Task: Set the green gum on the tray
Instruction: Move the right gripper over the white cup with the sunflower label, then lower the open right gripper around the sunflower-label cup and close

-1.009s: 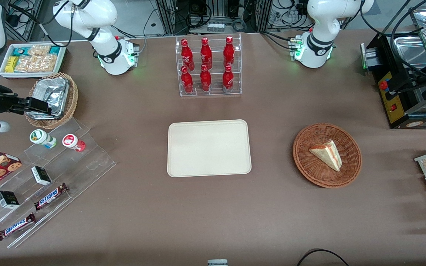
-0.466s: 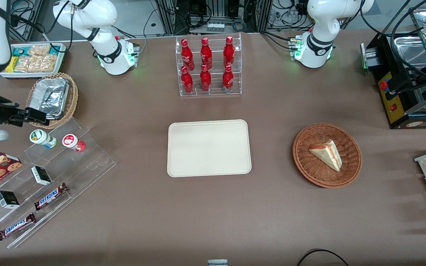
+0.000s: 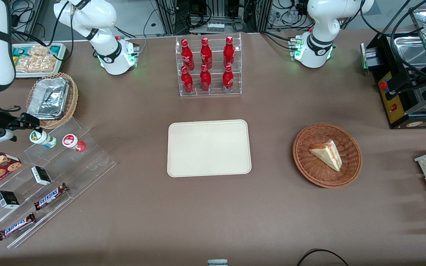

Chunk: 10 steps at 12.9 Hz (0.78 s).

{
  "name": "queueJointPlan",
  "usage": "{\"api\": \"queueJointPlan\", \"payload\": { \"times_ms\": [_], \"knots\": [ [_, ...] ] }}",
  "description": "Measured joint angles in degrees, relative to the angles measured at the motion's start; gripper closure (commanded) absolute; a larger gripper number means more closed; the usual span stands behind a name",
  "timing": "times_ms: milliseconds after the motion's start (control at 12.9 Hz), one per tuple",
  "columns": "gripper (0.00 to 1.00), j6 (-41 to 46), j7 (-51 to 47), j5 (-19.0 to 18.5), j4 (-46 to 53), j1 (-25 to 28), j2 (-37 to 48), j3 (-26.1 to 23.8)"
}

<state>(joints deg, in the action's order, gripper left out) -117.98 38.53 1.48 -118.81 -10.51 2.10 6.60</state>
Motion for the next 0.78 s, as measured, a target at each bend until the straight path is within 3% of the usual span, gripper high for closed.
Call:
{"api": "queueJointPlan", "payload": {
  "times_ms": [776],
  "knots": [
    [0.01, -12.2, 9.2, 0.0, -12.5, -0.6, 4.5, 1.5]
  ]
}}
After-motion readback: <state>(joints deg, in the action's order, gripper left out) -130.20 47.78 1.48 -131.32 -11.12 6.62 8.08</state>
